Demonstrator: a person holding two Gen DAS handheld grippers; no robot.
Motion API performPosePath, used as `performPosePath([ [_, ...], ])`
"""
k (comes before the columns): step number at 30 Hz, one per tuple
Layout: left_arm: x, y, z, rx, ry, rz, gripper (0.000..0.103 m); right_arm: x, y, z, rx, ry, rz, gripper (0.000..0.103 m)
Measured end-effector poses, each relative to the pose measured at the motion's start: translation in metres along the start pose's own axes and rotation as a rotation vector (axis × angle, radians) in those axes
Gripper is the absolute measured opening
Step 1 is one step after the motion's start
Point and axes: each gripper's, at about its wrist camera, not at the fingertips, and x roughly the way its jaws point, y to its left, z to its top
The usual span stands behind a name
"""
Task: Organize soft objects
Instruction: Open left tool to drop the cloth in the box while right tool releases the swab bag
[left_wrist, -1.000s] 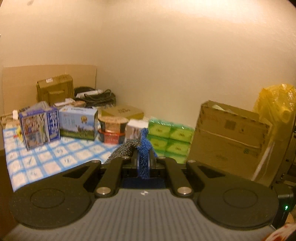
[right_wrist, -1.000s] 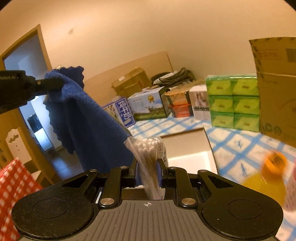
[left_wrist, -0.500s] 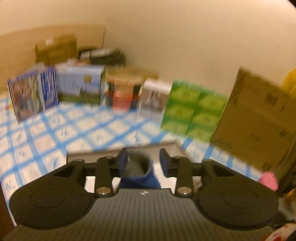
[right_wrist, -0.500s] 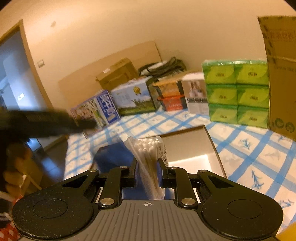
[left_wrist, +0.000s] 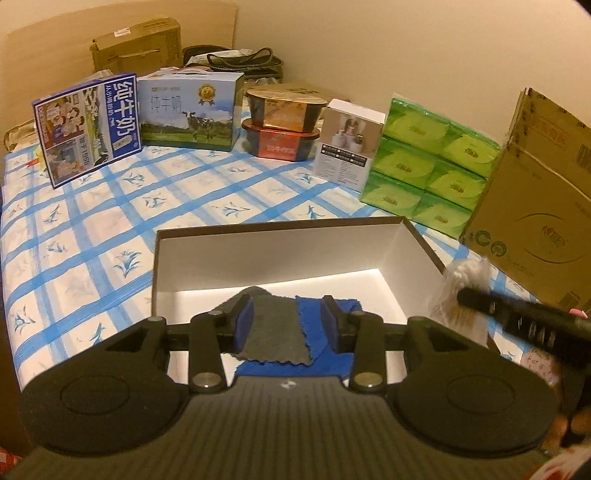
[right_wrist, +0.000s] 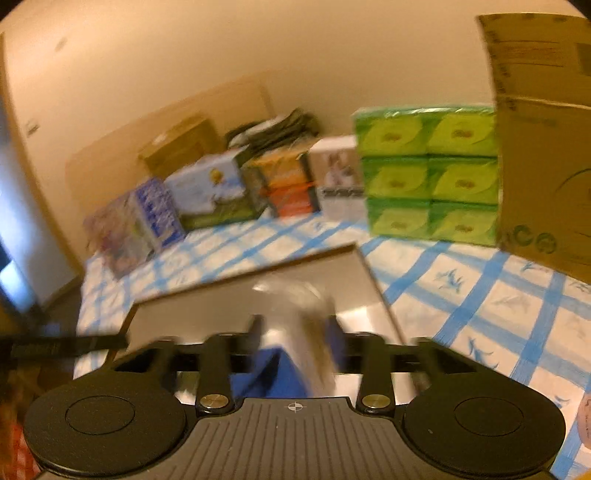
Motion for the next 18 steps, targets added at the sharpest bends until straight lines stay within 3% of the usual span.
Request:
performPosePath([
  [1,-0.001,0.0,0.0,-0.002,-0.001,0.002,0.04,-0.001,-0.002,0.003,0.017,-0.026,0.0,0.064],
  [7,-0.016,0.005,-0.01,-0.007,-0.006,0.012,0.043,-0.019,0.001,0.017,0.022,-0.049,0.027,0.064],
  [18,-0.078,-0.003,-0.041,-0.015,-0.036,0.031,0.047,-0.088,0.032,-0.027,-0.066,0.018,0.133,0.065],
])
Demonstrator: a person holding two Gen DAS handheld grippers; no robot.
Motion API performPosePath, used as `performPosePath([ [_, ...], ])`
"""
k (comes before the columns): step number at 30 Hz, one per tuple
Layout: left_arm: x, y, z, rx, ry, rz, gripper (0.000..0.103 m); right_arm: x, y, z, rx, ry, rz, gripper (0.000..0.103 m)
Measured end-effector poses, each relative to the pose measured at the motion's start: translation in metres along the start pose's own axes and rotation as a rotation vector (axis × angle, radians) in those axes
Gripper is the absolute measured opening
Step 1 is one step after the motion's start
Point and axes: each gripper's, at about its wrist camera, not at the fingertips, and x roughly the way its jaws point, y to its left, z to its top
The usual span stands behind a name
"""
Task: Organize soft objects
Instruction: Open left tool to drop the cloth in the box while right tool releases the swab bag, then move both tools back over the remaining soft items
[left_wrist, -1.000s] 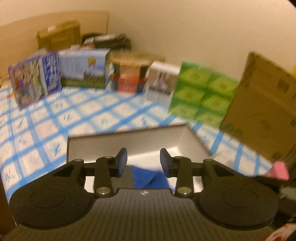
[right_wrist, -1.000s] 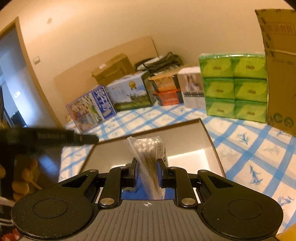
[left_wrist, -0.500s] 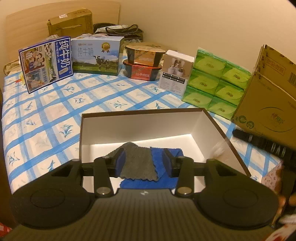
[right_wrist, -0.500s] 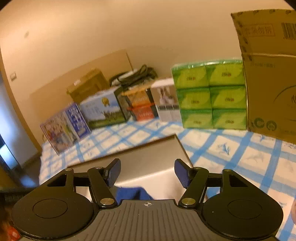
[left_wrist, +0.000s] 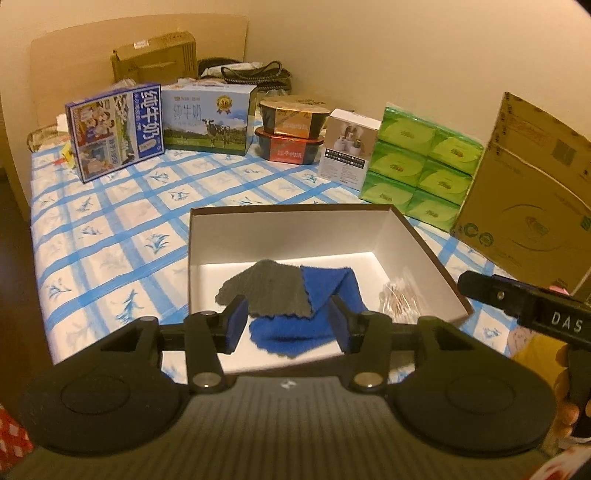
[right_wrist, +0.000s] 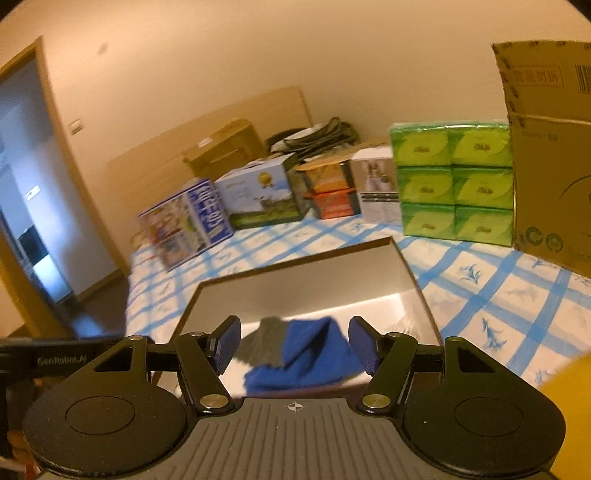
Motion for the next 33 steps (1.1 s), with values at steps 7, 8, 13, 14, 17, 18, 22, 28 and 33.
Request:
performPosePath([
  [7,-0.051,-0.01,-0.033,0.007,-0.019,0.018,0.048,-0.05,0.002,-0.024,0.01,0.012,0.022,0.065],
  [8,-0.058,-0.011,-0.039,-0.001,-0.018,0.017,0.048,-0.056,0.001,-0.026,0.011,0.012,0.023,0.065],
  [13,-0.086,-0.013,-0.063,-0.035,-0.011,0.002,0.052,-0.082,-0.006,-0.041,0.037,0.042,0.025,0.066],
  [14,-0.091,-0.015,-0.069,-0.037,-0.007,0.002,0.054,-0.086,-0.007,-0.044,0.043,0.05,0.024,0.066],
  [17,-0.103,-0.019,-0.086,-0.032,0.004,0.015,0.055,-0.097,-0.01,-0.054,0.057,0.07,0.033,0.067],
  [18,-0.106,-0.021,-0.092,-0.03,0.01,0.021,0.055,-0.101,-0.01,-0.057,0.057,0.075,0.039,0.067],
  [22,-0.117,-0.025,-0.112,-0.03,0.035,0.022,0.055,-0.112,-0.008,-0.066,0.045,0.094,0.04,0.067],
  [28,-0.132,-0.031,-0.128,-0.017,0.032,0.035,0.066,-0.126,-0.004,-0.08,0.015,0.106,0.035,0.067],
  [33,-0.145,-0.034,-0.139,0.011,0.015,0.061,0.071,-0.132,-0.006,-0.09,0.029,0.127,0.042,0.067],
])
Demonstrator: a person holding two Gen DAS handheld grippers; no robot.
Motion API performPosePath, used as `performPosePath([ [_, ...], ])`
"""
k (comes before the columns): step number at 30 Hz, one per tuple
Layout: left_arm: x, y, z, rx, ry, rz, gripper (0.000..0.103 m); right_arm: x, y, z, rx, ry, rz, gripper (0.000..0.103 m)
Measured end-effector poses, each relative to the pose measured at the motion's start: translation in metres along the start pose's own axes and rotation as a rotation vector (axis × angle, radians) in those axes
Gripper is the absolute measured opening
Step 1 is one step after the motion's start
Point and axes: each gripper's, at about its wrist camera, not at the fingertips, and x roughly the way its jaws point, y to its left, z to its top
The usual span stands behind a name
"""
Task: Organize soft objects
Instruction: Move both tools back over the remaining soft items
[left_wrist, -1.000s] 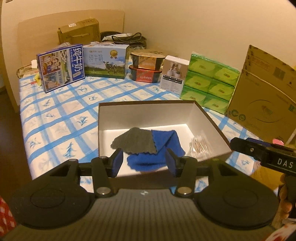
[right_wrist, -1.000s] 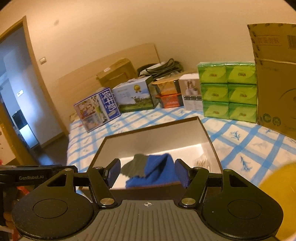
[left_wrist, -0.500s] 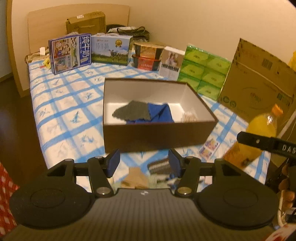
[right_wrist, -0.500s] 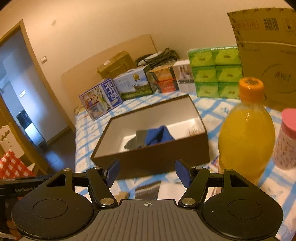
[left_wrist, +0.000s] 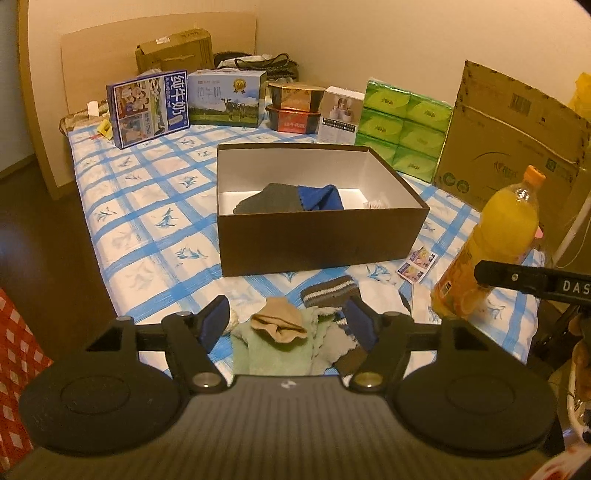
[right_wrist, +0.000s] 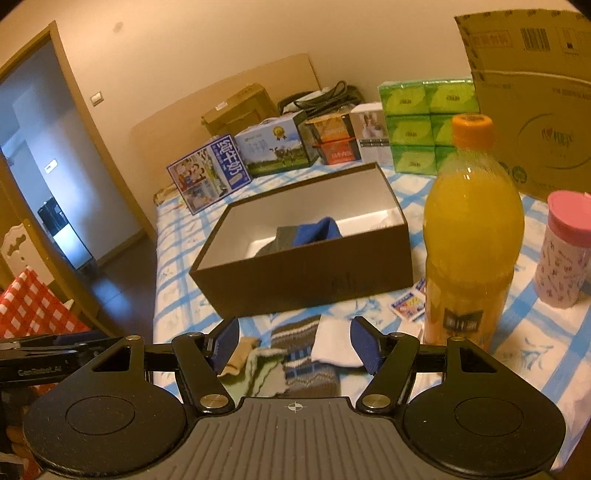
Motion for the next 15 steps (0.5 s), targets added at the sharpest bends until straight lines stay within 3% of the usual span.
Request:
performPosePath([
  [2,-0.005,0.0,-0.005,0.002,-0.01,-0.001,0.076,-0.001,0.0,-0.004,0.001,0.01,0.0,0.067],
  [15,-0.021,0.0,-0.03,0.027,-0.046,-0.001,0.076,0.001,-0.003,-0.024,-0.006,0.071,-0.025,0.067],
])
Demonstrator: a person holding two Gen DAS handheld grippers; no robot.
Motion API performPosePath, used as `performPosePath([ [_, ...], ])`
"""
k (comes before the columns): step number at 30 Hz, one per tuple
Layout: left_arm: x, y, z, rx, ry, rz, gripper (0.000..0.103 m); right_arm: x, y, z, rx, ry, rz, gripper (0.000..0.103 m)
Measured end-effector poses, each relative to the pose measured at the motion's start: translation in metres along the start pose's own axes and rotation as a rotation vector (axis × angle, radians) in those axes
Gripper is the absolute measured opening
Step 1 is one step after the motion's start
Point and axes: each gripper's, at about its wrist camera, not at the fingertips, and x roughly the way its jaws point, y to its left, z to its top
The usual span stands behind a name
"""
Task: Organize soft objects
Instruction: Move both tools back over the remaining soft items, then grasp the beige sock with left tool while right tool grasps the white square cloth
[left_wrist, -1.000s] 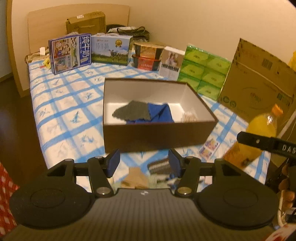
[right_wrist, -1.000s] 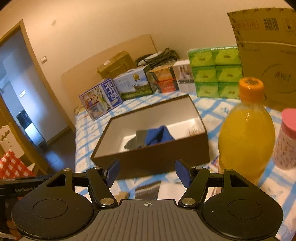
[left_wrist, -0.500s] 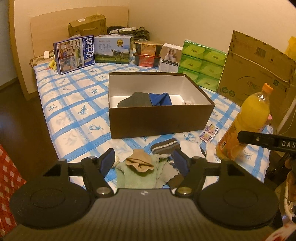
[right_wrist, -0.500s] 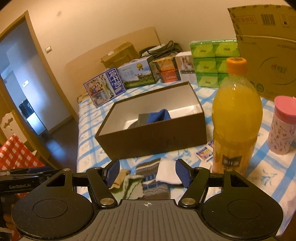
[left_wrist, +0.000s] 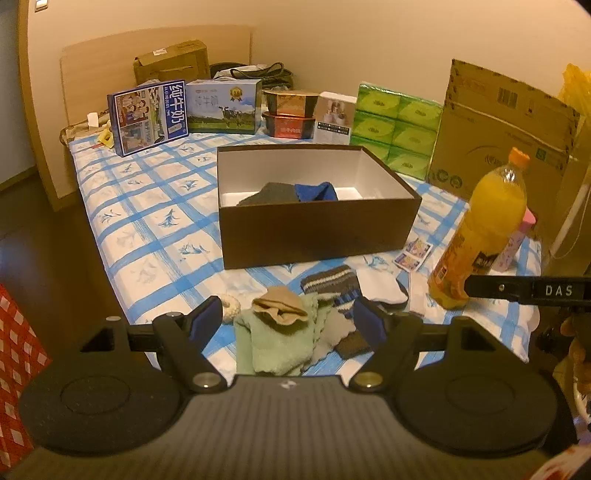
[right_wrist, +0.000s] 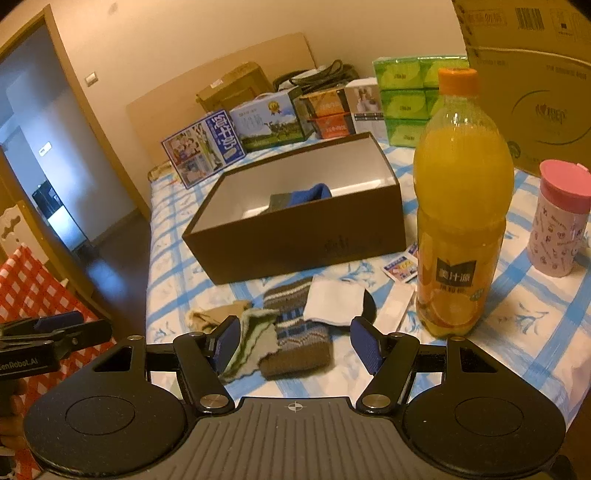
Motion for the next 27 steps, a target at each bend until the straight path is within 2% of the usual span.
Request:
performPosePath([
  [7,0.011,-0.001,-0.012,0.02,0.024,0.011,0.072,0.011,0.002,-0.008,-0.039,0.027,-0.021,0.067],
  [27,0.071,0.011,-0.038,-0.017,0.151,0.011,0.07,0.061,-0.006,-0.032,-0.066,0.132,-0.036,0.067],
])
